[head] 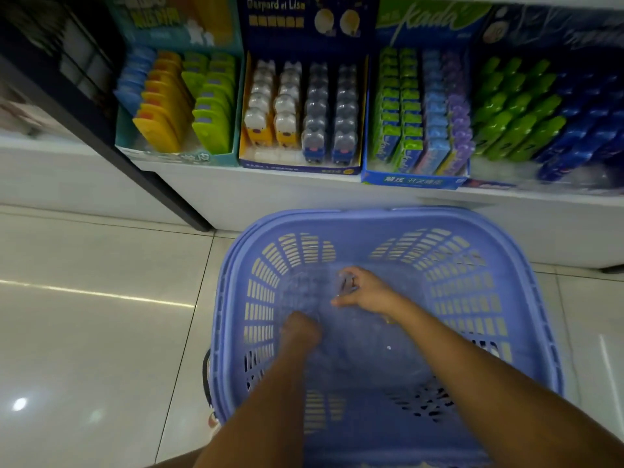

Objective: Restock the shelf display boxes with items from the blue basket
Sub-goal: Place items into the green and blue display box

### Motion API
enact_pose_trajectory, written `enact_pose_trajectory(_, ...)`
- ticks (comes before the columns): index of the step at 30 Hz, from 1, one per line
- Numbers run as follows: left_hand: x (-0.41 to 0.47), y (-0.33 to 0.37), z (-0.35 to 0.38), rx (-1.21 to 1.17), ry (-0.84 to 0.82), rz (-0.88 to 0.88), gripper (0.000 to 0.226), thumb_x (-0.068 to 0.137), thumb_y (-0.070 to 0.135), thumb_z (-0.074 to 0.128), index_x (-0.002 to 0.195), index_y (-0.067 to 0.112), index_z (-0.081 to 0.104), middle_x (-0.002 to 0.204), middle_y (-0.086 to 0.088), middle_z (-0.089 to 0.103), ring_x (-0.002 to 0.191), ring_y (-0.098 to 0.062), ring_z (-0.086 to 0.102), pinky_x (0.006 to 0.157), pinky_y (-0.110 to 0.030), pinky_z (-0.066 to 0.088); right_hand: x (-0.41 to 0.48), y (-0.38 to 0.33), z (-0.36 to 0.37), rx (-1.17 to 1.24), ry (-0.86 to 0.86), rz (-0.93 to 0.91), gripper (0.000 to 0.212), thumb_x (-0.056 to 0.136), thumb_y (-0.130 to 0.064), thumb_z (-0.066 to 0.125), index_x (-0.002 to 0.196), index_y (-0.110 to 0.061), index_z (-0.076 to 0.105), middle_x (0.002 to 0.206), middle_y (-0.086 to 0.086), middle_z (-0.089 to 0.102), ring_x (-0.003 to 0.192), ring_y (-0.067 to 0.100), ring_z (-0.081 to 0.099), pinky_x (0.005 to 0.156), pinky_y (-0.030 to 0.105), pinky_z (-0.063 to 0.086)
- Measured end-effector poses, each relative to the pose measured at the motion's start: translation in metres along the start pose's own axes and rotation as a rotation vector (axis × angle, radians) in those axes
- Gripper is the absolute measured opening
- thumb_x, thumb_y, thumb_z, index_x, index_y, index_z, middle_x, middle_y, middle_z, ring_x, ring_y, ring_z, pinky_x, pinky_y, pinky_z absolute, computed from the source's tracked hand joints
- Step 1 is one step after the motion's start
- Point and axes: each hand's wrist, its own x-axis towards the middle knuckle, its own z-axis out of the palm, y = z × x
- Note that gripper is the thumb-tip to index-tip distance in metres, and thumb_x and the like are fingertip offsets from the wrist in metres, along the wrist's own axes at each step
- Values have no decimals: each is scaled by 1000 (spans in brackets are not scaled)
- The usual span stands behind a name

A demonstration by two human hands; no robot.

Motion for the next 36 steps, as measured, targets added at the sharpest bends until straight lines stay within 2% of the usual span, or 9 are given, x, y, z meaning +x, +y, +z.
enact_pose_trajectory(3,-10,25,-5,-394,-153,41,26,92,12,51,67,10,57,66,-11,54,57,-17,48,56,-25,41,-31,-26,-24,298,-77,-34,61,75,21,61,128,-6,48,90,9,54,73,15,55,62,25,54)
enact_pose_trajectory(7,-49,66,-14,-771,-332,116,25,95,6,43,75,12,56,59,-3,61,59,-16,56,58,-27,47,-79,-56,-61,626,-157,-121,54,87,15,40,125,-22,50,100,12,62,69,20,59,57,23,48)
enact_pose_trajectory(10,-90,96,-23,-845,-488,302,18,96,9,44,88,13,60,66,2,69,61,-10,63,57,-23,52,-111,-68,-88,792,-131,-215,33,92,-12,42,123,-12,52,96,12,69,54,14,51,48,21,36)
enact_pose_trajectory(13,-127,122,-25,-863,-529,489,16,94,4,48,97,8,63,77,-3,69,63,-11,64,60,-22,55,-138,-70,-112,785,-49,-303,38,88,-31,48,117,-9,60,101,11,72,63,15,58,56,22,43)
enact_pose_trajectory(20,-193,186,-15,-802,-546,707,19,97,6,47,105,14,62,81,-3,70,65,-11,67,56,-21,54,-178,-74,-170,925,310,-494,29,94,-31,43,109,-18,64,86,-5,66,53,7,44,47,14,35)
enact_pose_trajectory(25,-222,225,3,-728,-559,827,18,98,11,46,106,16,61,86,-1,70,66,-9,66,57,-18,52,-200,-70,-241,1195,533,-582,17,95,-10,49,105,-14,62,91,-4,70,77,8,63,67,18,51)
enact_pose_trajectory(29,-235,250,17,-704,-545,867,14,97,16,50,105,11,61,87,0,74,69,-8,68,60,-18,53,-206,-61,-303,958,863,-596,18,82,-1,64,96,-12,62,100,2,67,92,14,68,83,21,53)
enact_pose_trajectory(32,-238,262,28,-709,-561,860,14,97,16,51,103,9,62,88,-2,74,70,-9,68,61,-18,53,-196,-63,-352,363,1083,-487,27,85,-2,59,110,-10,64,113,9,66,102,16,62,82,14,48)
enact_pose_trajectory(36,-236,271,40,-716,-574,825,12,96,13,52,99,11,63,86,-1,74,69,-10,69,61,-19,54,-178,-79,-401,-471,1134,-233,27,92,1,44,114,9,59,120,27,59,111,39,55,90,28,39)
